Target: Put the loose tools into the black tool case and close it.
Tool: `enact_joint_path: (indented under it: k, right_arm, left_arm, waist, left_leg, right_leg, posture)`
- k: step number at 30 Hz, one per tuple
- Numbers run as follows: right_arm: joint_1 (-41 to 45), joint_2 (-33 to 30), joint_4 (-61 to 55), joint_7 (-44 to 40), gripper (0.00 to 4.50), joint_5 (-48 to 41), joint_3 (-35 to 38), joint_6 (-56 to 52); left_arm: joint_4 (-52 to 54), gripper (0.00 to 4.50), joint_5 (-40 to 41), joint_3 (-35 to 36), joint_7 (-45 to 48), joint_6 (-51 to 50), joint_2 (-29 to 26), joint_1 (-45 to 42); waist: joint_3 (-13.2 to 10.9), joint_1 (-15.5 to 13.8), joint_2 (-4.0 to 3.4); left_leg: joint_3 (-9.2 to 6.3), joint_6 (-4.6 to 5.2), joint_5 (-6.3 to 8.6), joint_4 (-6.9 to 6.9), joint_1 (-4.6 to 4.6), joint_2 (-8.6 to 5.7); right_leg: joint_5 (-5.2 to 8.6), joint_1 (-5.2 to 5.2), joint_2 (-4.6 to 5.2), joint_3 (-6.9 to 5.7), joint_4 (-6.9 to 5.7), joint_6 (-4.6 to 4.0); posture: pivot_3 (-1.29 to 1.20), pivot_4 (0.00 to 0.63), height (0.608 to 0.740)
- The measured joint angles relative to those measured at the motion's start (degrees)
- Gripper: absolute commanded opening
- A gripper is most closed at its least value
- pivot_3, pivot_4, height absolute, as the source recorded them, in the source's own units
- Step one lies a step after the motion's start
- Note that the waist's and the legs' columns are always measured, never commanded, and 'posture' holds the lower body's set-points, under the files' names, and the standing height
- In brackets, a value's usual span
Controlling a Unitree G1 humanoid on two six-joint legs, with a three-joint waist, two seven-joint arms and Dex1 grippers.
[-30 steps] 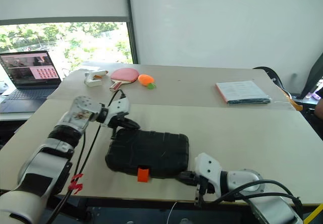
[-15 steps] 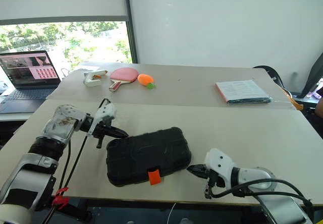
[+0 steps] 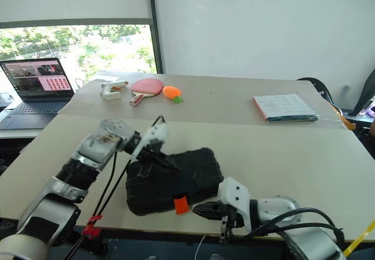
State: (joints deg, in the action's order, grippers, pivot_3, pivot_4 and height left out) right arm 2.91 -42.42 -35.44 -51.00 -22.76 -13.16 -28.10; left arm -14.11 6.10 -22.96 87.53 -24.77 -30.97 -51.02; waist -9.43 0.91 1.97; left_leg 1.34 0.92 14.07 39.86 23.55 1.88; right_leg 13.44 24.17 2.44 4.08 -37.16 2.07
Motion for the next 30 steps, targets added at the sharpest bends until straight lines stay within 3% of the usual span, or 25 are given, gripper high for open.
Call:
enact_joint_path:
  k: [9, 19, 30]
  right_arm:
    - [4.8, 5.0, 3.1, 2.1, 0.00, 3.9, -6.4, -1.4]
    - [5.8, 6.1, 6.5, 2.9, 0.00, 9.4, -8.5, 2.1]
    - [5.2, 10.8, 10.1, 6.0, 0.00, 14.2, -9.1, 4.0]
  left_arm:
    - [-0.2, 0.01, -3.7, -2.1, -3.4, 5.3, 1.6, -0.6]
    - [-0.4, 0.01, -4.4, -2.2, -5.0, 4.6, 2.5, 0.1]
    - [-0.4, 0.01, -4.4, -2.5, -5.7, 4.4, 3.2, 0.2]
  waist:
    - [0.2, -0.4, -0.10]
    - [0.5, -0.2, 0.00]
    - [0.6, 0.1, 0.02]
  left_leg:
    - [0.03, 0.00, 0.00, 0.04, -0.31, -0.03]
    - [0.04, 0.00, 0.00, -0.01, -0.98, 0.00]
    - [0.04, 0.00, 0.00, -0.04, -1.02, 0.02]
  right_leg:
    - [0.03, -0.32, 0.02, 0.03, 0.02, 0.06]
    - [0.31, -1.02, 0.02, 0.02, 0.11, 0.45]
    - [0.32, -0.99, -0.02, 0.05, 0.08, 0.41]
  posture:
    - [0.00, 0.150, 0.737]
    - [0.00, 0.150, 0.737]
    - [0.00, 0.150, 0.737]
